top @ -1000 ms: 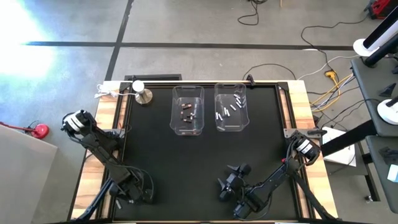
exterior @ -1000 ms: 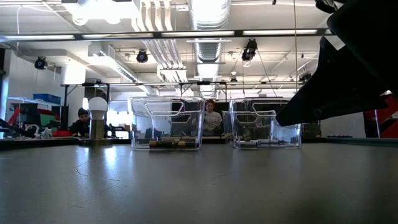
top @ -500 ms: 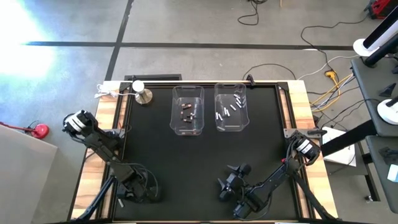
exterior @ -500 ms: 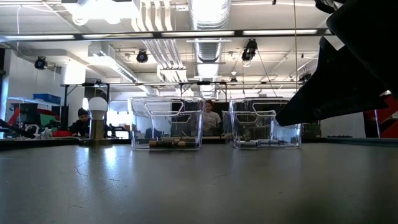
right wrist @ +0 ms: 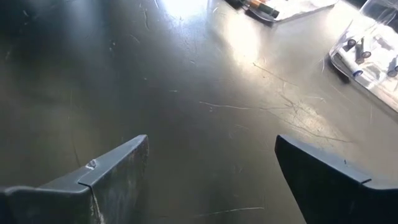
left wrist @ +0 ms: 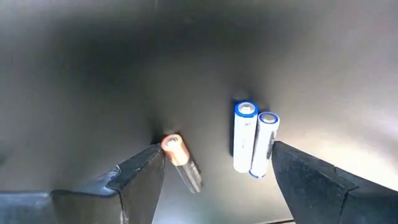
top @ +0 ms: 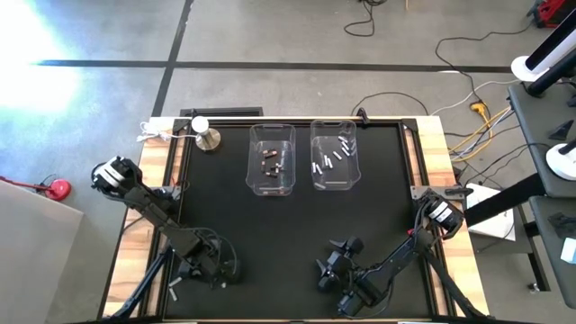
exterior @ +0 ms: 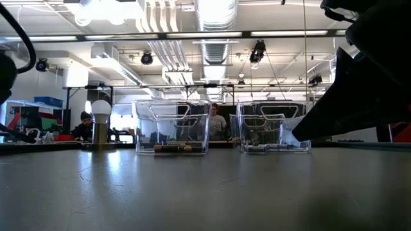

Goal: Sort batteries
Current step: Put the white battery into the right transparent bin

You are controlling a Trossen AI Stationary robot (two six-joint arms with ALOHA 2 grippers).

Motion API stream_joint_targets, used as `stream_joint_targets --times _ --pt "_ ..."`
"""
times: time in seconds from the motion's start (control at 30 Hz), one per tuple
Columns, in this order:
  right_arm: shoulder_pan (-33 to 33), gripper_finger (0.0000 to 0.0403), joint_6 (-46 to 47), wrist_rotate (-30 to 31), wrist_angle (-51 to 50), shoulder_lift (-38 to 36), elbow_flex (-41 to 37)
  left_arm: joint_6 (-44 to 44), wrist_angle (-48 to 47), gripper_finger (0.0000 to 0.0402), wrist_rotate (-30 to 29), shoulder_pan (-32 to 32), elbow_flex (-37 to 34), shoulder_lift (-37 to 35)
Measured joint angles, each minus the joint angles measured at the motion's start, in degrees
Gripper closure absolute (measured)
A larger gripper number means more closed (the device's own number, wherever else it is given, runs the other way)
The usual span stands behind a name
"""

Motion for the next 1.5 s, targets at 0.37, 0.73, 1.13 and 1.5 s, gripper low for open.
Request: stream_joint_targets --times 0.37,0.73,1.13,1.5 --pt "-0.64 0.0060 -0.25 -0.55 -0.03 0.00 0.00 5.60 -0.17 0.0129 -5.61 0.68 2.31 0.75" --pt "-0.79 0.0060 -0.35 -0.83 0.00 0.00 0.00 11.75 0.38 0.0129 -13.41 0.82 4.33 0.93" --pt "-1.12 0.0065 -17.60 0.05 20.08 2.91 0.04 39.27 -0.10 0.0129 -33.54 0.82 12.79 -0.08" --pt "-5.77 0.0042 -44.09 -14.01 50.21 7.21 3.99 105.00 31.09 0.0129 -53.22 -2.22 9.79 -2.29"
